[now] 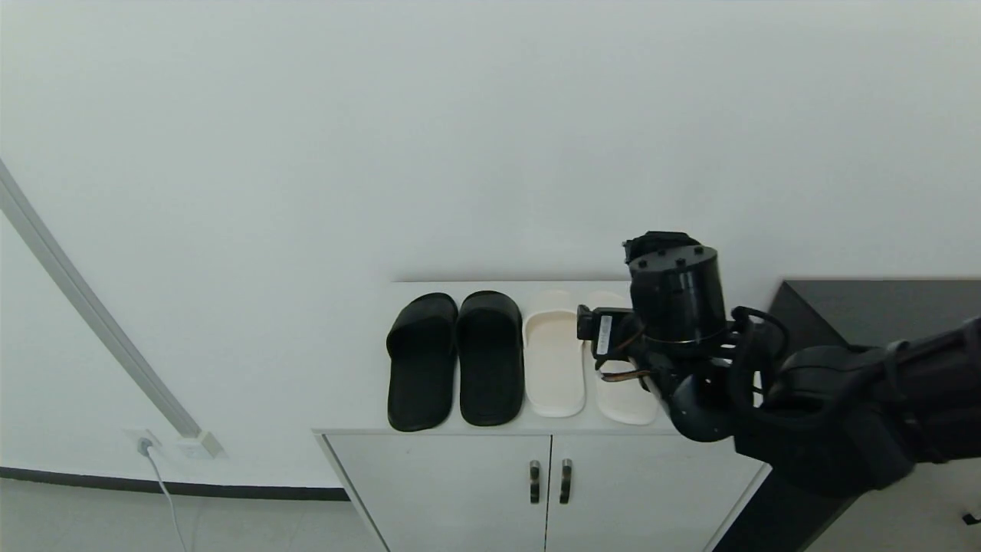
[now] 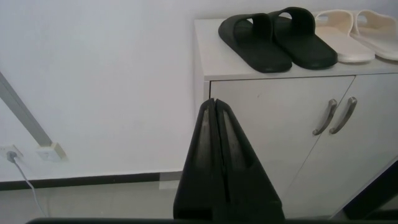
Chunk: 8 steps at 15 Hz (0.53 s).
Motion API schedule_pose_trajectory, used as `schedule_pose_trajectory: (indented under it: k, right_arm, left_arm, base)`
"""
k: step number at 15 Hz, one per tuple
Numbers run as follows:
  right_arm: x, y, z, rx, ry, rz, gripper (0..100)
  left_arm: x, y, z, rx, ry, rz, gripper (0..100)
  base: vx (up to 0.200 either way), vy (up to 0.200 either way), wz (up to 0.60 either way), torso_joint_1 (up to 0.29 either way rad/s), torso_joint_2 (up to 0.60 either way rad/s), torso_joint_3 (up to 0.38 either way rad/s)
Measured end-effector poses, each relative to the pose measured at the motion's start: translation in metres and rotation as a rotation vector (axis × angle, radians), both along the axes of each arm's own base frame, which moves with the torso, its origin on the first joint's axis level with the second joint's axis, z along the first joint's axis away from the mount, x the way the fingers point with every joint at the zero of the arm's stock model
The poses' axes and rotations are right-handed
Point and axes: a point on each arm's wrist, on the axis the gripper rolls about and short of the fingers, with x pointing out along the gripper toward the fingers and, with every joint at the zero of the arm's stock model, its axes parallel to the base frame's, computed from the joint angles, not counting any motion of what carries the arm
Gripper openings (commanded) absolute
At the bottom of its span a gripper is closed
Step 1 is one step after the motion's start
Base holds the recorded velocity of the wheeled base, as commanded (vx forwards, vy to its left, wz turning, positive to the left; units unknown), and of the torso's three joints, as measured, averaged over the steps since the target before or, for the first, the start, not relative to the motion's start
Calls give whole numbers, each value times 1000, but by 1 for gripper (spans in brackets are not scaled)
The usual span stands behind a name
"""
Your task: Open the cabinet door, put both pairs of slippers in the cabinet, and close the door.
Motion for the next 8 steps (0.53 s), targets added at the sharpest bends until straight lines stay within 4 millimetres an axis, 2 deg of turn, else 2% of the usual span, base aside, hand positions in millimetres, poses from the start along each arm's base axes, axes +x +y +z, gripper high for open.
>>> schedule_pose_trajectory:
  k: [3, 8]
  right_arm:
    - [18, 18, -22, -28, 22, -6, 100]
    - [41, 31, -42, -36, 44, 4, 100]
  left_arm:
    - [0, 0, 0, 0, 0, 0, 0]
    - [0, 0, 0, -1, 0, 0, 0]
  base:
    - [0, 0, 0, 0, 0, 0]
    - [0, 0, 0, 0, 0, 0]
